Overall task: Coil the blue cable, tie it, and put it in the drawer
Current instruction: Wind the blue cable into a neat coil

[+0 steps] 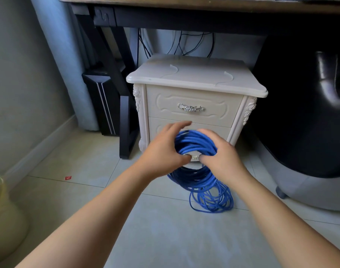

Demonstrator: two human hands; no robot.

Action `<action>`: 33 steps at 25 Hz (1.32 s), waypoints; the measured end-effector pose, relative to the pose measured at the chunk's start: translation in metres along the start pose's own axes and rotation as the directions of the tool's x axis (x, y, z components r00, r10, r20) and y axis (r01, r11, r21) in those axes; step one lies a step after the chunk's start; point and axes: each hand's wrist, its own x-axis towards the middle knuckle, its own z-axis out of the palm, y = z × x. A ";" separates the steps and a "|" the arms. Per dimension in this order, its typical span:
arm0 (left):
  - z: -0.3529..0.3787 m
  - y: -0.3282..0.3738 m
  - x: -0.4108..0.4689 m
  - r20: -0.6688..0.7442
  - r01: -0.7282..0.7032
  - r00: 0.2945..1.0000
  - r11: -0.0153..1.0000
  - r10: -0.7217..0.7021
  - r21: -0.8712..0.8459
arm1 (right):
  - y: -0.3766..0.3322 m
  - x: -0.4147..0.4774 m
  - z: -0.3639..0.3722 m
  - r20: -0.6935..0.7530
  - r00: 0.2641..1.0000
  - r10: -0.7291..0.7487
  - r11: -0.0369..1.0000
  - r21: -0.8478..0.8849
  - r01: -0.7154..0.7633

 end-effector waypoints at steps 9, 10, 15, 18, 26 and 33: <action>0.010 0.003 -0.002 -0.085 0.150 0.983 0.979 -0.163 -0.138 | -0.008 -0.003 -0.004 -0.019 1.000 0.009 0.996 0.090 -0.007; 0.009 0.003 -0.001 -0.089 0.190 0.972 0.951 -0.217 -0.242 | -0.006 -0.002 -0.005 -0.005 0.998 0.055 0.983 0.175 -0.053; 0.007 0.000 0.002 -0.077 0.310 0.897 0.744 -0.435 -0.592 | 0.002 -0.005 -0.006 0.103 0.982 0.156 0.876 0.445 -0.186; 0.007 0.000 0.004 -0.085 0.312 0.850 0.627 -0.519 -0.714 | 0.000 -0.006 -0.004 0.152 0.970 0.191 0.879 0.413 -0.238; 0.023 0.006 -0.002 -0.016 0.282 0.815 0.422 -0.579 -0.862 | -0.007 -0.004 0.008 0.150 0.937 0.315 0.568 0.761 -0.313; 0.004 0.001 0.002 0.102 0.389 0.907 0.718 -0.409 -0.577 | -0.002 0.002 -0.008 -0.106 0.965 0.240 0.826 0.545 -0.145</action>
